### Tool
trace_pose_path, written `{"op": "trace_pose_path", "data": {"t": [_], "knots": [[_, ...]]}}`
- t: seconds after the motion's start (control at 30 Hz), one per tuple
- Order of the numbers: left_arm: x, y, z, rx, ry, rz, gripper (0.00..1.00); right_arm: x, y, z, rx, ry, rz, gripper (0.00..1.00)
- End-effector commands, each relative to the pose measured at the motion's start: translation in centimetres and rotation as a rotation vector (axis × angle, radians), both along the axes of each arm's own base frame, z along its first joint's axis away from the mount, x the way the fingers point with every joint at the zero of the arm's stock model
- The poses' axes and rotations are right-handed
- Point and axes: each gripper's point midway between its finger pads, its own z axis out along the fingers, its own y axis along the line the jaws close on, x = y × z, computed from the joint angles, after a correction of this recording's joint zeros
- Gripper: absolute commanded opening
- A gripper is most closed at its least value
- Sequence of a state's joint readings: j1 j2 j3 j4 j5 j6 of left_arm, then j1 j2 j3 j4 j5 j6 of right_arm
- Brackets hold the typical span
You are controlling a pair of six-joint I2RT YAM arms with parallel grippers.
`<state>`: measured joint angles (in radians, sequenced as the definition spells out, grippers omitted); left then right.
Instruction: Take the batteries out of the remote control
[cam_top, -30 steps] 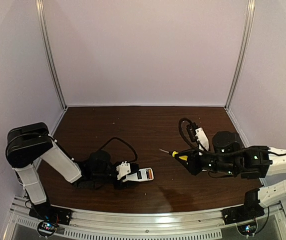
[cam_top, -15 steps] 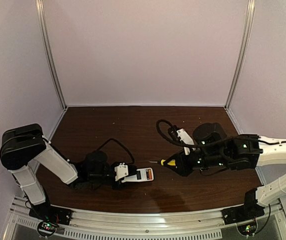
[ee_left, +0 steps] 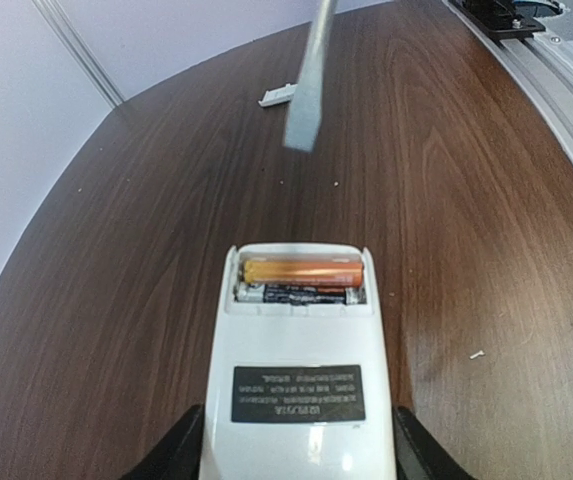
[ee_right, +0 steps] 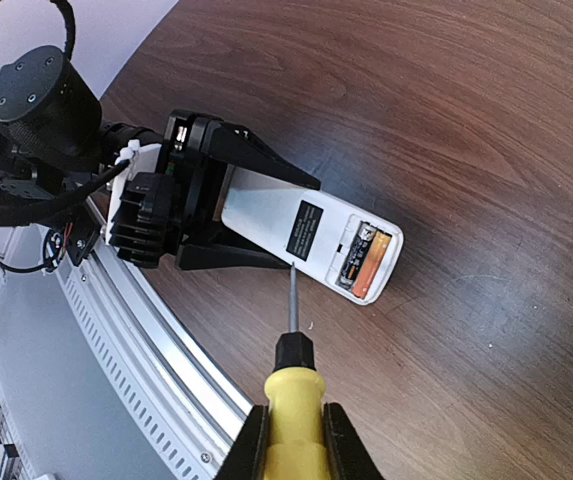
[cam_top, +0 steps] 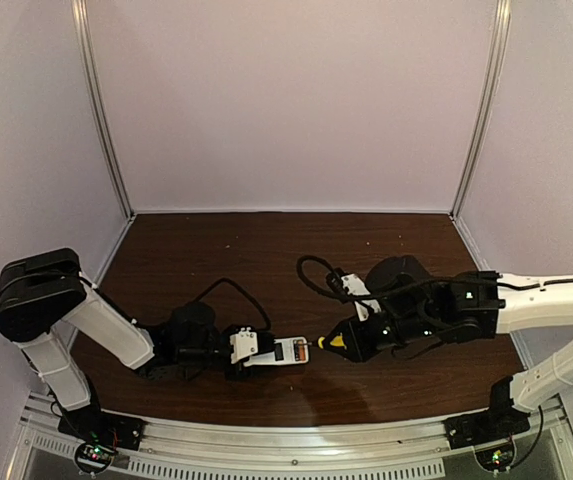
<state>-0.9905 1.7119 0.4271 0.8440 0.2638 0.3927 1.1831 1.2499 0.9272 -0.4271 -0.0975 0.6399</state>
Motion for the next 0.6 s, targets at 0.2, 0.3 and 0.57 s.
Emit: {"op": "trace_pose_path", "data": {"t": [0.2,0.3,0.57], "knots": [[0.4,-0.5,1.6,-0.032,-0.051,0.013,0.0,1.6,0.8,-2.6,-0.013,0.06,-0.068,0.0],[0.5,-0.5,1.6,-0.031,-0.053,0.018,0.0,2.2,0.8,-3.1,-0.019,0.068,-0.085,0.0],[0.7,-0.4,1.4,-0.022,-0.056,0.029,0.0,3.5,0.3,-4.4,-0.055,0.082,-0.131,0.0]]}}
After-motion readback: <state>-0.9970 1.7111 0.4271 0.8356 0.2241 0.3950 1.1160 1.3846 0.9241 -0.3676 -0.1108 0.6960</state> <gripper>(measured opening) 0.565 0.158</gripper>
